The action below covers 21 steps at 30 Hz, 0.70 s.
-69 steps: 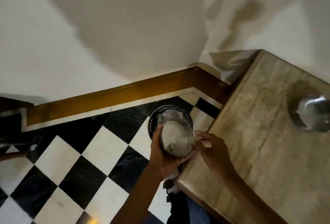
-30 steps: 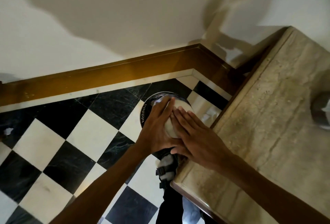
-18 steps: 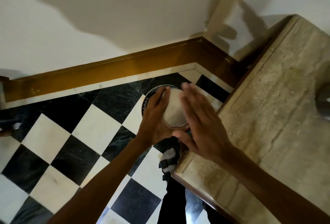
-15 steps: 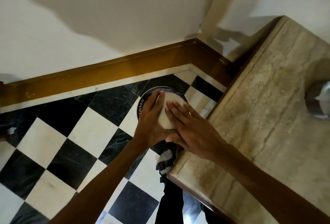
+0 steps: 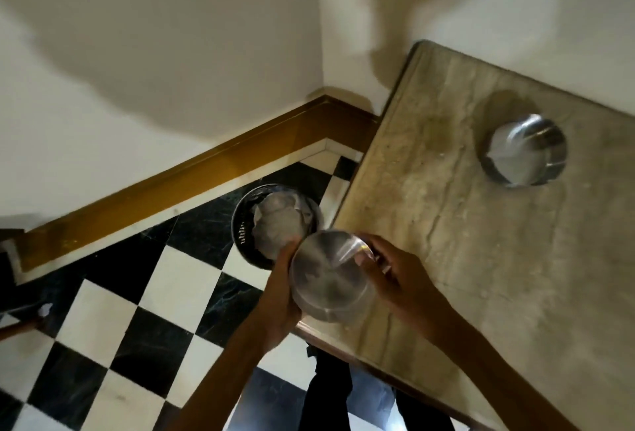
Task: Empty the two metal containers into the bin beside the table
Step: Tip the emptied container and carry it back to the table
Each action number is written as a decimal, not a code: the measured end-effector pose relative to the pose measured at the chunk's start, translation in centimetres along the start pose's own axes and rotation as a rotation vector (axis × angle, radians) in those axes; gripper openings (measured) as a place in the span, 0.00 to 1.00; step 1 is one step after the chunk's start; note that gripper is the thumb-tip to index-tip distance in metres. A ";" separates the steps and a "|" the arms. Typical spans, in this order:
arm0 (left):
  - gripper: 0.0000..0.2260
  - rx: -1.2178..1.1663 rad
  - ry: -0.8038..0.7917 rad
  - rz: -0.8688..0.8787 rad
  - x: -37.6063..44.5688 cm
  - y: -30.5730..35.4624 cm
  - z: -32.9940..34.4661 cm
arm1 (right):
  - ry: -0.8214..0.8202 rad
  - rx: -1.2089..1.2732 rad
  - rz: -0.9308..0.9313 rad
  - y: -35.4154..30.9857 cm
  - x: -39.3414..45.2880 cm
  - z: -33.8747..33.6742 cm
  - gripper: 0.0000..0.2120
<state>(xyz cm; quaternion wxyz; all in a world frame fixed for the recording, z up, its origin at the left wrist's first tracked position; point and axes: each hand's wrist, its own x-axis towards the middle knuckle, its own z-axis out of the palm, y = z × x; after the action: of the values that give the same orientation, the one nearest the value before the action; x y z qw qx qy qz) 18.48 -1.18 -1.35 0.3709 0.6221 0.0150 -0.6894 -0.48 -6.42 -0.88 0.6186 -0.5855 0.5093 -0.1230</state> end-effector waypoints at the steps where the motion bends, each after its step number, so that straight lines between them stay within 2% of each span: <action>1: 0.18 0.012 0.064 0.003 -0.1 -0.6 1.6 | 0.031 0.024 0.032 0.9 -1.2 -0.9 0.17; 3: 0.21 0.077 0.184 -0.033 0.3 -2.4 5.0 | 0.101 0.067 0.104 3.3 -3.9 -3.2 0.15; 5: 0.25 0.200 0.238 -0.089 0.6 -4.2 8.5 | 0.170 0.113 0.188 6.2 -6.3 -5.4 0.15; 7: 0.20 0.271 0.236 -0.096 0.4 -6.0 12.4 | 0.252 0.185 0.280 8.9 -8.4 -7.8 0.17; 12: 0.08 0.358 0.151 0.100 1.4 -10.0 20.3 | 0.475 0.260 0.417 13.3 -11.0 -13.5 0.20; 16: 0.09 0.494 0.152 0.330 3.6 -11.5 25.6 | 0.611 0.181 0.430 14.3 -11.0 -17.7 0.18; 21: 0.06 0.517 0.190 0.408 6.3 -10.1 31.5 | 0.749 0.219 0.479 14.5 -8.3 -21.4 0.12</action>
<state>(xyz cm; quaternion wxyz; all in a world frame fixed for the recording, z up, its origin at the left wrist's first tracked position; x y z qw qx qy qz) -13.23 -12.16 -4.22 0.3280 0.7472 -0.2504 -0.5209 -27.20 -8.91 -4.83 0.4612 -0.2976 0.8029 -0.2327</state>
